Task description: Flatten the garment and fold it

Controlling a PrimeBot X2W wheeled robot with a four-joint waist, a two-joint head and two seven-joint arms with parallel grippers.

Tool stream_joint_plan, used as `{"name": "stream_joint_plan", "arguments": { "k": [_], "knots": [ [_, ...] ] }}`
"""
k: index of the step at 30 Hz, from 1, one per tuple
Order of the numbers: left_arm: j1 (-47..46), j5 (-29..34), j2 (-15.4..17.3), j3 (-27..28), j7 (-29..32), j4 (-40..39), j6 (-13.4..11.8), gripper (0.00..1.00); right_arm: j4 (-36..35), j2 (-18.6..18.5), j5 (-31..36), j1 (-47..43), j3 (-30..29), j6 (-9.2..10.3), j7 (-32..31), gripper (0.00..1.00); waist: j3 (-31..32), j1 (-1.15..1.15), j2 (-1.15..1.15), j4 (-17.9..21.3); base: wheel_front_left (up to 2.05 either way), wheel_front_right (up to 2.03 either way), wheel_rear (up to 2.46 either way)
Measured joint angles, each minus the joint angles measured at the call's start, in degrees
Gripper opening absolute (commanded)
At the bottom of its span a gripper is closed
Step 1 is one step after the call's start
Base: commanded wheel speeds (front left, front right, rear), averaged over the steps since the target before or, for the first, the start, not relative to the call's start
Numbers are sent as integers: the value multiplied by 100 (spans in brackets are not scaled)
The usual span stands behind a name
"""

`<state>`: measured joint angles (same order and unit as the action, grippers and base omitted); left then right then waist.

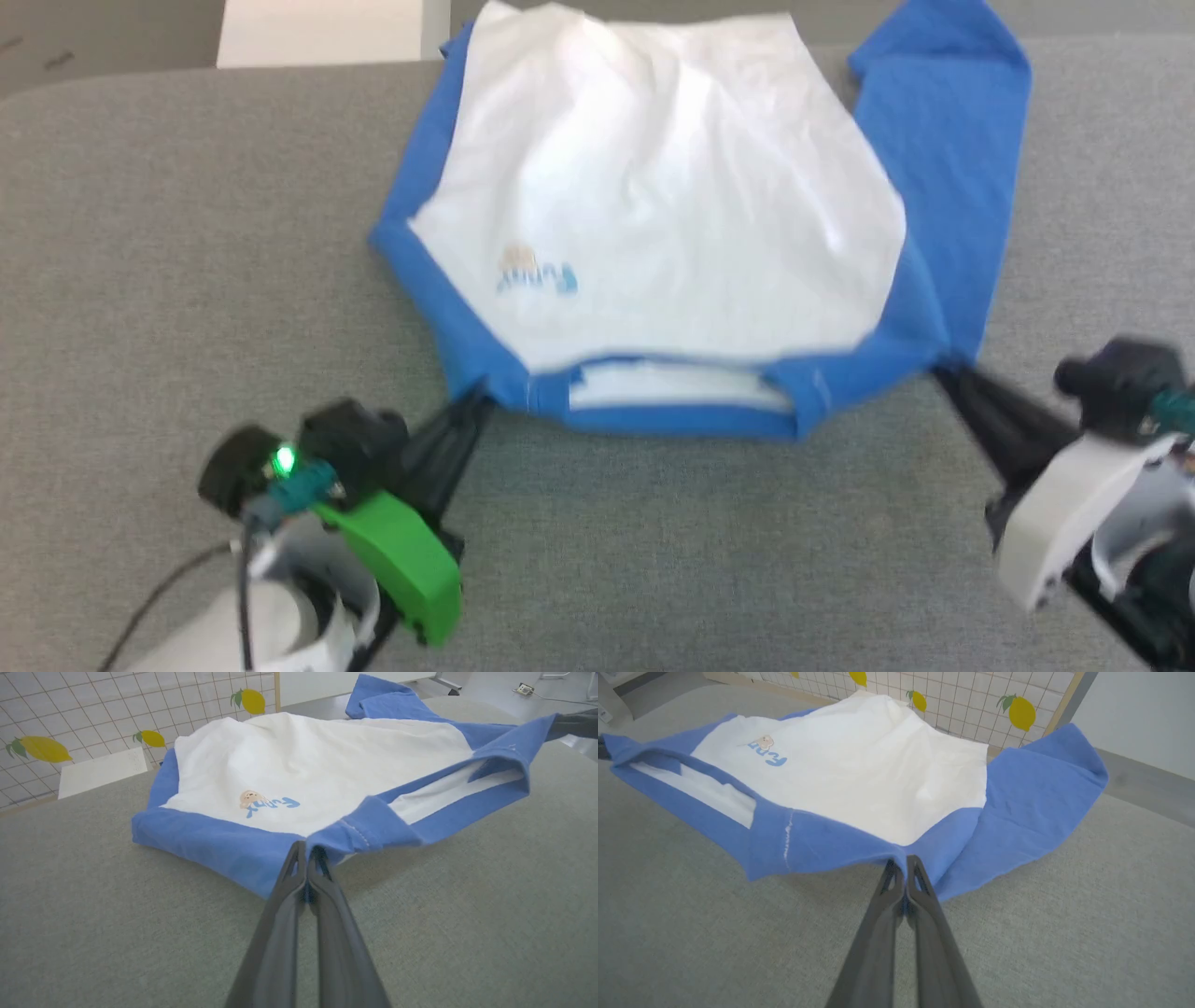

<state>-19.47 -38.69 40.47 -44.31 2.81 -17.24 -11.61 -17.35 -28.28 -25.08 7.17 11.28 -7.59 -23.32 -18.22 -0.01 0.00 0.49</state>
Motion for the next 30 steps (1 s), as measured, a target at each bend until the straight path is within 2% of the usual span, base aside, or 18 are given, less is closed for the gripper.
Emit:
{"name": "stream_joint_plan", "arguments": {
  "k": [7,16,22,30],
  "knots": [
    [494,-356,49,-347,308,250,176,0,-8,-298,-654,-884,234,0,-905,0,323,0,0,-12,0,0,0],
    [992,-834,141,-693,829,204,256,0,-96,-489,-1117,-1569,155,1,-1605,0,766,0,0,1,0,0,0],
    [1338,-1146,183,-869,1078,45,252,0,-210,-509,-1329,-2054,-3,1,-2106,0,1020,0,0,-7,0,0,0],
    [1628,-1376,215,-1000,1172,-67,216,0,-367,-400,-1371,-2509,-201,1,-2403,0,1245,0,0,-20,0,0,0]
  ]
}}
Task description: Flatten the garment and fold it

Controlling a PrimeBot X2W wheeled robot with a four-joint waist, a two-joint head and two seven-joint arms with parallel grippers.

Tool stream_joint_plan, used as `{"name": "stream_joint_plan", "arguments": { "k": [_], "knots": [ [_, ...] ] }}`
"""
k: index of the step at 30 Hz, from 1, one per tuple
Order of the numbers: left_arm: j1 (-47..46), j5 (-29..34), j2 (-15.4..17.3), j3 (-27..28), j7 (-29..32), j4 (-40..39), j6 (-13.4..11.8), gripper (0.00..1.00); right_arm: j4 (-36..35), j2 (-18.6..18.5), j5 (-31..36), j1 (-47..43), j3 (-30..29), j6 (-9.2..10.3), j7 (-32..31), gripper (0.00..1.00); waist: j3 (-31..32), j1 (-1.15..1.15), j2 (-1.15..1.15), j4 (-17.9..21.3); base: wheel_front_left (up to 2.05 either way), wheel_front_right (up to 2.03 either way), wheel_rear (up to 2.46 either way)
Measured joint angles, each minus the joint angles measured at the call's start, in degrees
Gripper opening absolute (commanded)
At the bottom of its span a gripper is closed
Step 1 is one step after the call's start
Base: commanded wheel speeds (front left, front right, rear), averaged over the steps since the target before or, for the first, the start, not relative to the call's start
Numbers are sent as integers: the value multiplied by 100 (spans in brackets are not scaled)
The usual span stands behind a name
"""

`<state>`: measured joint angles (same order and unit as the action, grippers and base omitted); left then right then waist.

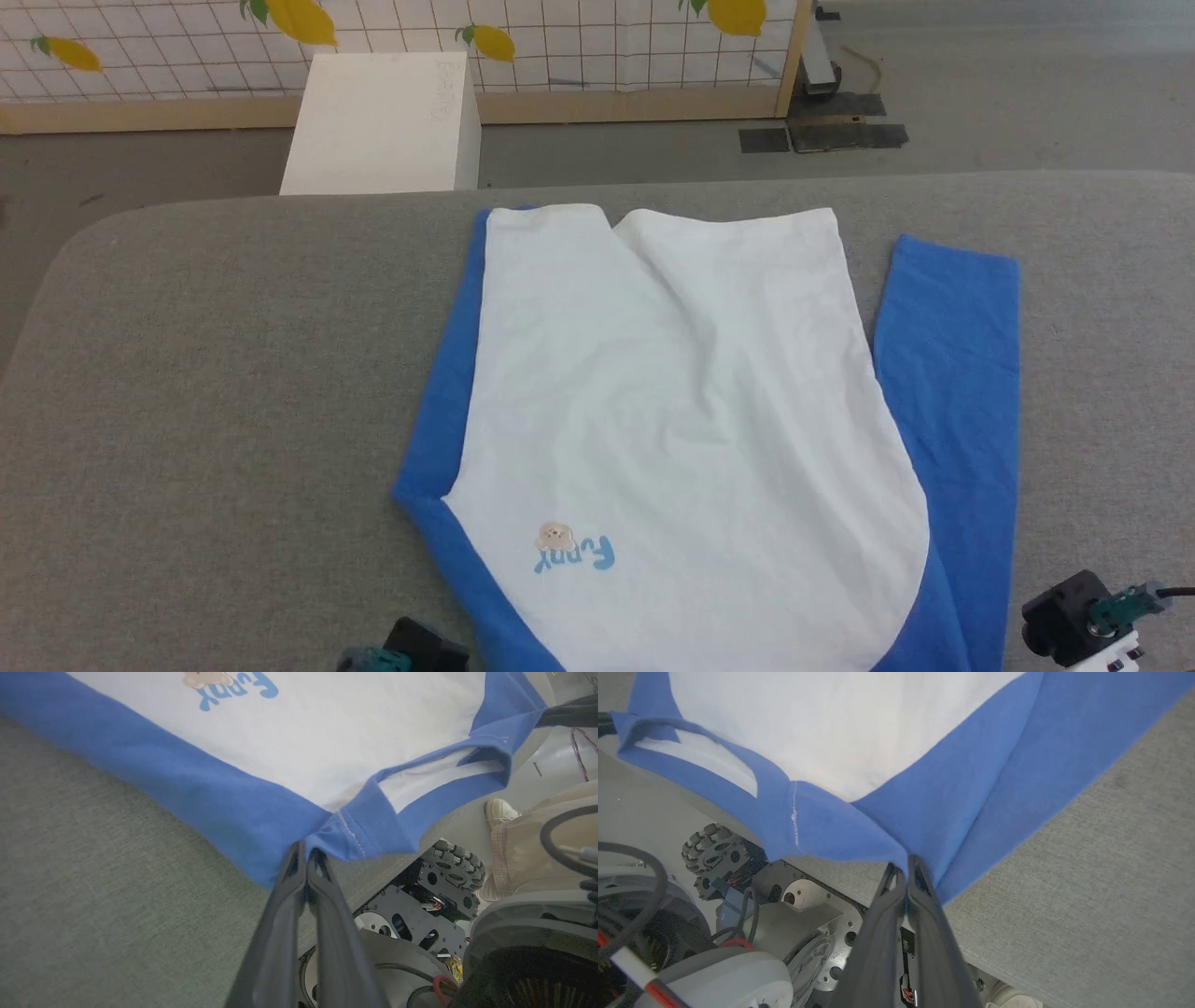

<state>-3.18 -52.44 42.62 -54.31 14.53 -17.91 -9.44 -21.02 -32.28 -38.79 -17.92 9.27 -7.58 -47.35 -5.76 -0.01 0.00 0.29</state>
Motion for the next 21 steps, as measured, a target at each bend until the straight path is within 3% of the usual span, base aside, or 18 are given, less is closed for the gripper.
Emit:
{"name": "stream_joint_plan", "arguments": {
  "k": [6,16,17,18,19,20,21],
  "knots": [
    [46,-62,-48,-3,-70,169,16,0,32,63,138,-118,57,0,23,0,50,0,0,-8,0,0,0],
    [7,-166,-481,111,-431,1114,192,0,717,146,465,180,565,0,779,0,126,0,0,10,0,0,0],
    [-9,-165,-520,110,-456,1224,209,0,799,154,495,252,635,0,872,6,123,0,0,19,0,0,0],
    [-19,-165,-563,140,-531,1307,208,0,880,180,516,317,669,0,989,20,116,0,0,26,0,0,0],
    [-40,-165,-600,153,-581,1359,209,73,947,197,533,376,703,0,1069,43,110,0,0,31,0,0,0],
    [-63,-164,-631,155,-608,1401,229,100,1006,196,559,441,760,0,1132,52,100,0,0,37,0,0,0],
    [-74,-165,-660,168,-632,1422,234,100,1067,202,557,484,793,0,1198,100,89,0,0,41,0,0,0]
  ]
}}
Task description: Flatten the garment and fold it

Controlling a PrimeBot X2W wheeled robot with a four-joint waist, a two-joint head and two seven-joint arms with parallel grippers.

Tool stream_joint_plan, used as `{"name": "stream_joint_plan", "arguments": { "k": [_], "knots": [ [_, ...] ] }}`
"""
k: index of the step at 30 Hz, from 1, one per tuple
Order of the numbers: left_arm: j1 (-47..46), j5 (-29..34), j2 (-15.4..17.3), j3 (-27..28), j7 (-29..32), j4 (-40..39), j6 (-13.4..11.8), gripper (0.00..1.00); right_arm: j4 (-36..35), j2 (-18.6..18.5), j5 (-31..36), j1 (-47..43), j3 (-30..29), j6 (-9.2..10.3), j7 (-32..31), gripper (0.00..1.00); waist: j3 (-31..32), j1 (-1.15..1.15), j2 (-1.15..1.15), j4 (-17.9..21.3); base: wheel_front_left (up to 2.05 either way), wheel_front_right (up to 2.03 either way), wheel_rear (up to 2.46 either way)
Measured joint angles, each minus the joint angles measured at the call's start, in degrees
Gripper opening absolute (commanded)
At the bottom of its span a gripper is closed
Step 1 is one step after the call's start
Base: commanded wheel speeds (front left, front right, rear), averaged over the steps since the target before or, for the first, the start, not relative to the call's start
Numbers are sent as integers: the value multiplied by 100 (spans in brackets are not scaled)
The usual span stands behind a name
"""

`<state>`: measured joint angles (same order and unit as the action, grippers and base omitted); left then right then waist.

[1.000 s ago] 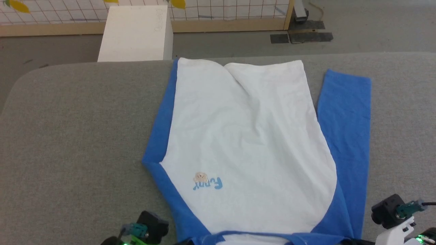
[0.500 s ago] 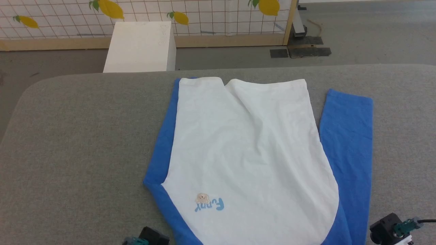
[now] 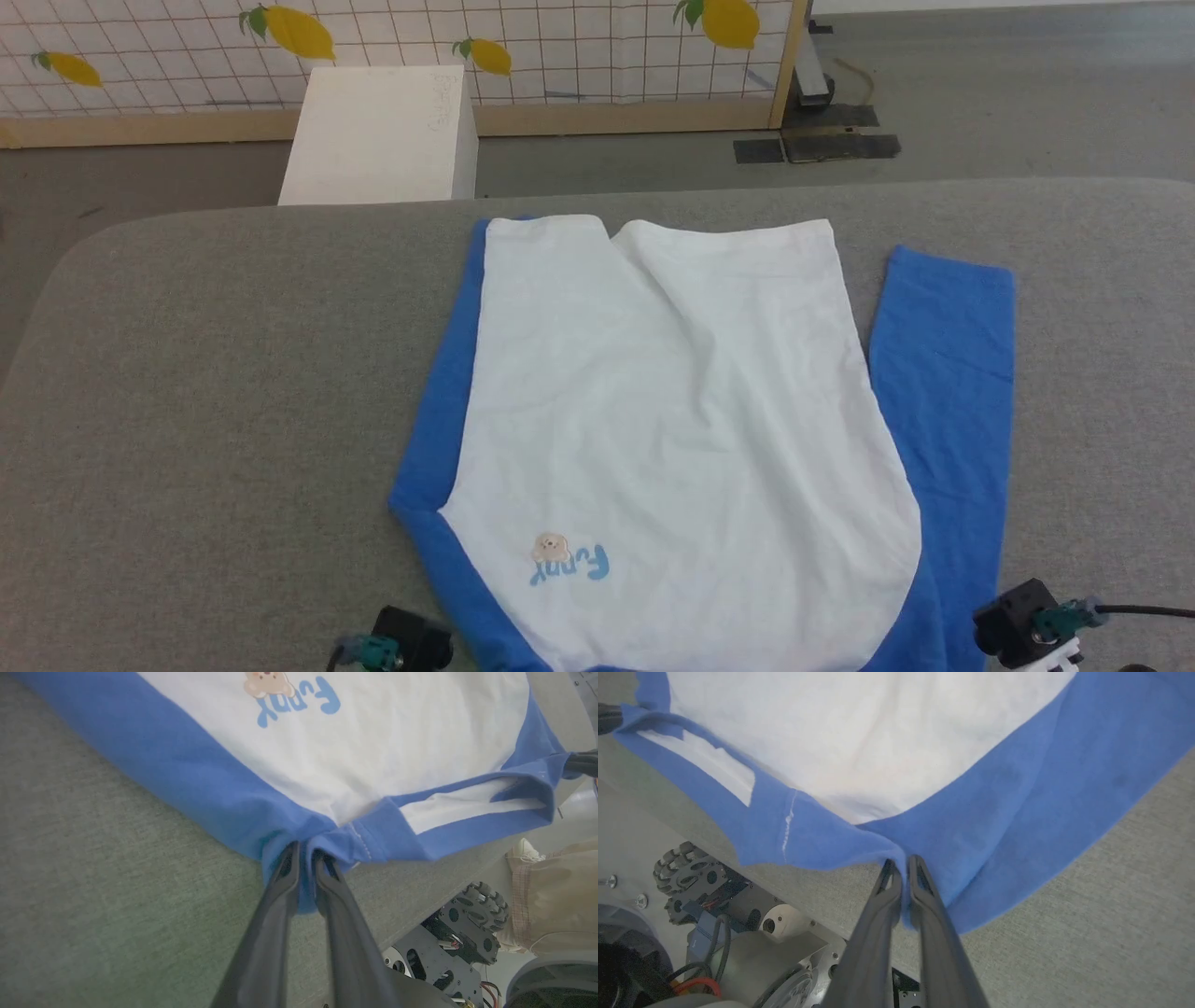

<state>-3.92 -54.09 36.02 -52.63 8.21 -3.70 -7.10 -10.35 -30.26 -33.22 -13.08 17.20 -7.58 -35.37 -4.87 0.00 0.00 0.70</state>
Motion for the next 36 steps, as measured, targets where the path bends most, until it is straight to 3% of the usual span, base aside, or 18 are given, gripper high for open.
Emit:
{"name": "stream_joint_plan", "arguments": {
  "k": [6,11,17,22,28,31,36],
  "knots": [
    [-5,-29,-26,88,-84,-76,-1,100,144,18,-65,89,26,0,213,100,-80,0,0,-6,0,0,0],
    [2,-236,89,297,-90,-645,-68,100,-53,11,-281,92,-187,0,138,100,-131,0,0,-40,0,0,0],
    [29,-344,468,865,-441,-1541,-432,100,-647,79,-466,59,-844,0,-13,100,-231,0,0,-57,0,0,0],
    [-49,356,498,1288,-1307,-1648,-884,100,-936,477,40,256,-1621,1,615,100,-367,0,0,-49,0,0,0],
    [-356,1371,-26,1564,-2217,-1354,-1293,100,-829,1126,1047,1043,-2327,1,1741,100,-582,0,0,-19,0,0,0],
    [-361,1887,-572,1837,-2274,-1330,-1451,100,-626,1440,1530,1599,-2603,1,2091,100,-750,0,0,7,0,0,0],
    [-260,2479,-1145,2237,-2295,-1355,-1360,100,-231,1481,1826,2287,-2825,1,2117,100,-988,0,0,-15,0,0,0]
  ]
}}
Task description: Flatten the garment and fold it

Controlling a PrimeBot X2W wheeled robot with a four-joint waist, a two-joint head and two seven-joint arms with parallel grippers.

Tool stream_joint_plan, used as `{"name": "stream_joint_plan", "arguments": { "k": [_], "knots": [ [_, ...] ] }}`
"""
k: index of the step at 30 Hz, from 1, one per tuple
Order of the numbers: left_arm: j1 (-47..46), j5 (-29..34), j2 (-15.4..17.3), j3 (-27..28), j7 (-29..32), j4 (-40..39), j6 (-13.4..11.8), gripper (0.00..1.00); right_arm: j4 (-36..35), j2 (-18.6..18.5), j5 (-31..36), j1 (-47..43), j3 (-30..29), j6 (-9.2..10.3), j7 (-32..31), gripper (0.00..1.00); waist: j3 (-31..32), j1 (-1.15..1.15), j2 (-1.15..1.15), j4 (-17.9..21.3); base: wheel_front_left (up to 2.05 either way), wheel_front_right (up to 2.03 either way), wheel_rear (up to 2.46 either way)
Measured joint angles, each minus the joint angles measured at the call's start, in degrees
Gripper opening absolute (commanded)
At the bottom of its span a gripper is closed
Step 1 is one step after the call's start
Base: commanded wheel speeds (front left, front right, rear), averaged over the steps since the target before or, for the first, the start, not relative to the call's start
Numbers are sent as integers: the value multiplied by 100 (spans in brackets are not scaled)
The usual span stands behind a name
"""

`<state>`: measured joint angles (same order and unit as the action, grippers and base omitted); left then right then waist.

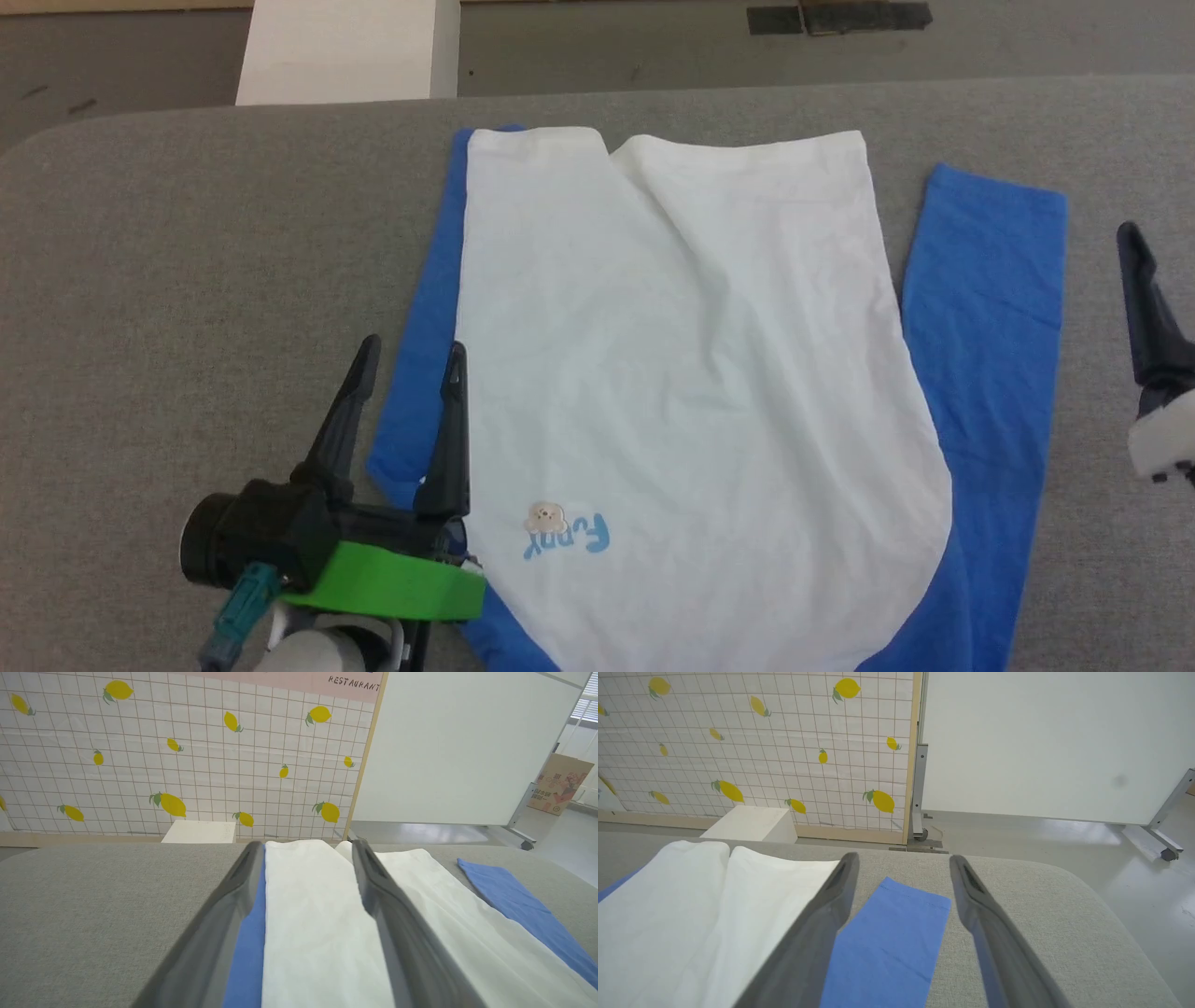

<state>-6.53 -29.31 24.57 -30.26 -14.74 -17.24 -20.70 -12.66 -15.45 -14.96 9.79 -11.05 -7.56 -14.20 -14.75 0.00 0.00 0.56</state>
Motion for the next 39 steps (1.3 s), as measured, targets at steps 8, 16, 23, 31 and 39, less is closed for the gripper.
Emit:
{"name": "stream_joint_plan", "arguments": {
  "k": [8,16,23,31,39],
  "knots": [
    [162,471,-424,498,-2,13,465,100,1045,-393,89,1131,-492,0,-1059,100,-409,0,0,-113,0,0,0],
    [91,849,-708,680,-4,-14,895,100,2009,-843,142,2008,-942,0,-2466,100,-960,1,0,-296,0,0,0],
    [-112,1043,-910,691,-5,24,1191,100,2372,-927,259,2556,-1015,-1,-2850,100,-1473,1,0,-486,0,0,0],
    [-252,1258,-1068,714,-4,125,1418,100,2729,-896,391,2897,-1038,1,-3303,100,-1880,1,0,-756,0,0,0],
    [-253,1340,-1168,775,-4,248,1516,100,2692,-901,445,3109,-1188,-1,-3597,0,-1993,1,0,-919,0,0,0]
  ]
}}
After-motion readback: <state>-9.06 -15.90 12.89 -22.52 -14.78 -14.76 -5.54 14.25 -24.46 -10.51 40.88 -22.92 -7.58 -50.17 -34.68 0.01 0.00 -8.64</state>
